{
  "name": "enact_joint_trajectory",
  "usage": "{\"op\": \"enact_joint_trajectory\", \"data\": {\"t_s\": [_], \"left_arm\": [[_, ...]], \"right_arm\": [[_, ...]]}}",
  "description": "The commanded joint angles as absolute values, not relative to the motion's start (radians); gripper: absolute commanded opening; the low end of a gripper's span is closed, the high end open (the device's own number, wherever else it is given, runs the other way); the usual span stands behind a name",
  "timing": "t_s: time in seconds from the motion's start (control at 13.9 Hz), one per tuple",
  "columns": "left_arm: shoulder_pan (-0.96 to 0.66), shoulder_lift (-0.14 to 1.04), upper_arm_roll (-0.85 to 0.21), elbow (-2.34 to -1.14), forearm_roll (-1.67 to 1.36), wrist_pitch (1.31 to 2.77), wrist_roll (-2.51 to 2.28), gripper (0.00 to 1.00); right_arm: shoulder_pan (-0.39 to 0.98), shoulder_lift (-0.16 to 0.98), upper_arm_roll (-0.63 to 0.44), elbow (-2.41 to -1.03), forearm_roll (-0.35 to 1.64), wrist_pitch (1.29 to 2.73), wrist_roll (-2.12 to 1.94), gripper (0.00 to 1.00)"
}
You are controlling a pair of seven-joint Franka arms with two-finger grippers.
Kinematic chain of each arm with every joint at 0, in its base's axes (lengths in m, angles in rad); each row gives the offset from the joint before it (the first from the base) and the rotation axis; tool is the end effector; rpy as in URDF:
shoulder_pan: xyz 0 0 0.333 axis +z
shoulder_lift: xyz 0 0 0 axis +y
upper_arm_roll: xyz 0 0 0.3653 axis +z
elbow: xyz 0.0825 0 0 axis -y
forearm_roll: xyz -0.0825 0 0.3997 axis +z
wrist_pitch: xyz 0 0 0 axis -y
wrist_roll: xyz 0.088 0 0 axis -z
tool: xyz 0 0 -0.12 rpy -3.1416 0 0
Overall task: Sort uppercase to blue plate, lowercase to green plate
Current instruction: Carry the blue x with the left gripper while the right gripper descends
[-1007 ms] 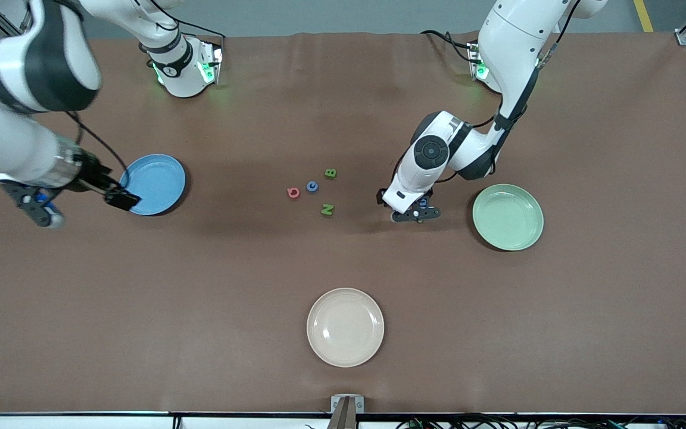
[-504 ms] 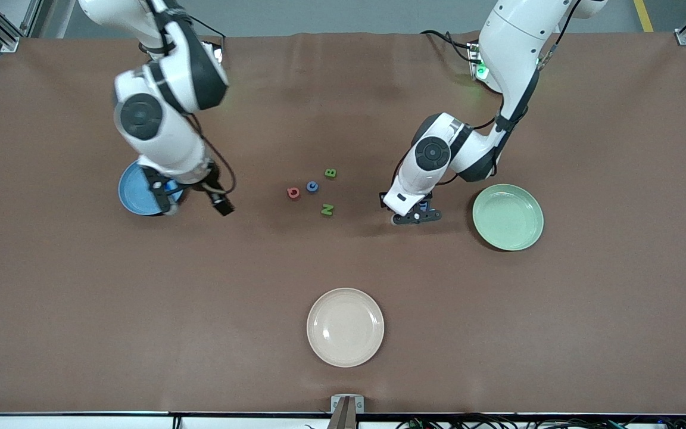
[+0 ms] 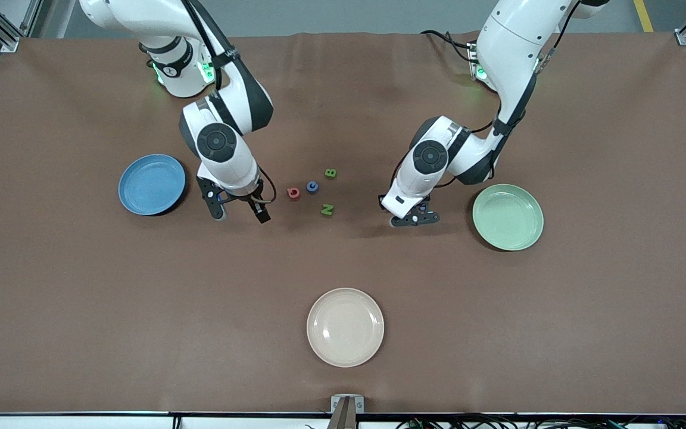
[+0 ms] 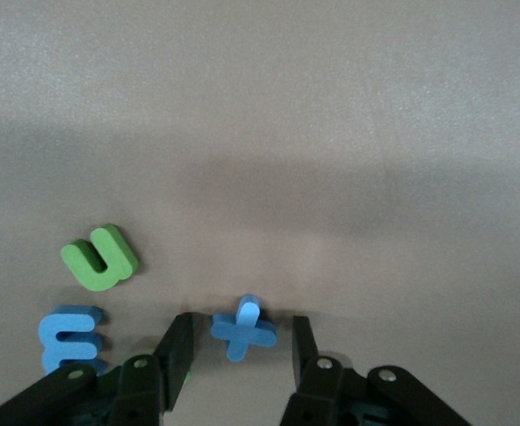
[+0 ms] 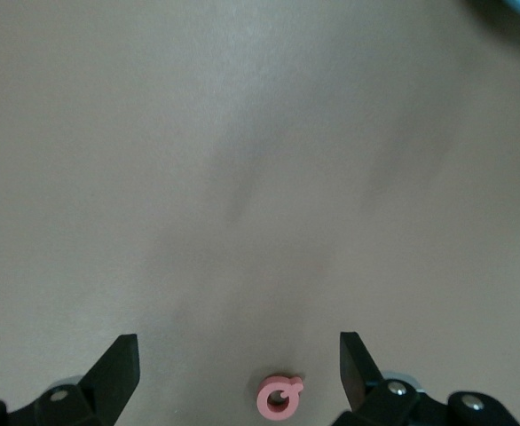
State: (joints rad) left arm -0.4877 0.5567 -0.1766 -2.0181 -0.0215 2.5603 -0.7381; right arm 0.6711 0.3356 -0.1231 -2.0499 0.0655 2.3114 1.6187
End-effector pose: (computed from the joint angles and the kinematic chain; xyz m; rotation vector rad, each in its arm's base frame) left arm 0.5019 -0.3885 0.1904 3.0587 0.1802 -0.1118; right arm 0.5196 0.3223 0.2918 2.6178 -1.6253 -0.0594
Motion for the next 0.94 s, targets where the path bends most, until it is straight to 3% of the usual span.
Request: {"op": "enact_joint_trajectory", "data": {"t_s": [0.0, 0.5, 0.86], "left_arm": [[-0.495, 0.575, -0.173, -1.996, 0.002, 2.568, -0.784, 0.45], [-0.488, 0.563, -0.175, -1.997, 0.006, 2.557, -0.838, 0.18], [-0.440, 0.479, -0.175, -2.003, 0.008, 2.453, -0.836, 0.15]], "right_arm": [[0.710, 0.365, -0.133, -2.042, 0.075, 2.351, 1.687, 0.99], [0.790, 0.413, -0.132, -2.052, 0.077, 2.416, 1.795, 0.97], [0.819, 0.414, -0.132, -2.180, 0.077, 2.571, 1.822, 0.95]]}}
